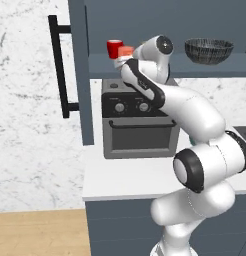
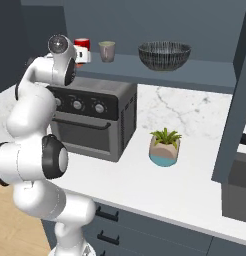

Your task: Gather all objects into one cabinet and sort the glasses and bowls to opposite sides.

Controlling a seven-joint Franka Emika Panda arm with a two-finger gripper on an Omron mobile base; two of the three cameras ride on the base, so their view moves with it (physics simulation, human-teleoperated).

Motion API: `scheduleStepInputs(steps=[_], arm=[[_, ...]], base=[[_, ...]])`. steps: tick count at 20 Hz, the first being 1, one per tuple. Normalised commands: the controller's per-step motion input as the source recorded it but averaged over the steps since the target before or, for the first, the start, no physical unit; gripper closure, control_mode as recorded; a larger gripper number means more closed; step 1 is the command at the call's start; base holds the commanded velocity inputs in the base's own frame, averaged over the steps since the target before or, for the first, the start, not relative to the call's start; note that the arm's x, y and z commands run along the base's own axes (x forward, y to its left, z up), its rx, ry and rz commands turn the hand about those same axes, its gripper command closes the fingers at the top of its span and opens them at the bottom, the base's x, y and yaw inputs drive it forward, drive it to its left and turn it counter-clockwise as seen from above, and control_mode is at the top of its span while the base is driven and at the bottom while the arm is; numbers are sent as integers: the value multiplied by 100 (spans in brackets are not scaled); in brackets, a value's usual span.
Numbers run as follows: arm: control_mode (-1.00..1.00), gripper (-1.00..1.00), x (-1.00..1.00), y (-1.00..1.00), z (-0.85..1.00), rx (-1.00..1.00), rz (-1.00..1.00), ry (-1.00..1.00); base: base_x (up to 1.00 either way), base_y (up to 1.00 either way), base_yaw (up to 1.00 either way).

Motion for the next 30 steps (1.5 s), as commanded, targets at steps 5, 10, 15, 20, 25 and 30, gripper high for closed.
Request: scheduleStepInputs(steps=[5, 10, 15, 20, 25, 30], arm=[[-100, 100, 63, 5, -35, 0, 0, 0], [-100, 100, 51, 0, -1, 0, 1, 2], [-100, 100, 11, 0, -7, 0, 0, 10], [-100, -100, 0, 0, -10, 0, 0, 10], [-100, -100, 0, 0, 0, 0, 0, 2], [-100, -100, -19, 0, 0, 0, 0, 0]], base=[[0, 0, 0], [0, 0, 0], [0, 0, 0], [0, 0, 0], [0, 0, 0], [0, 0, 0]])
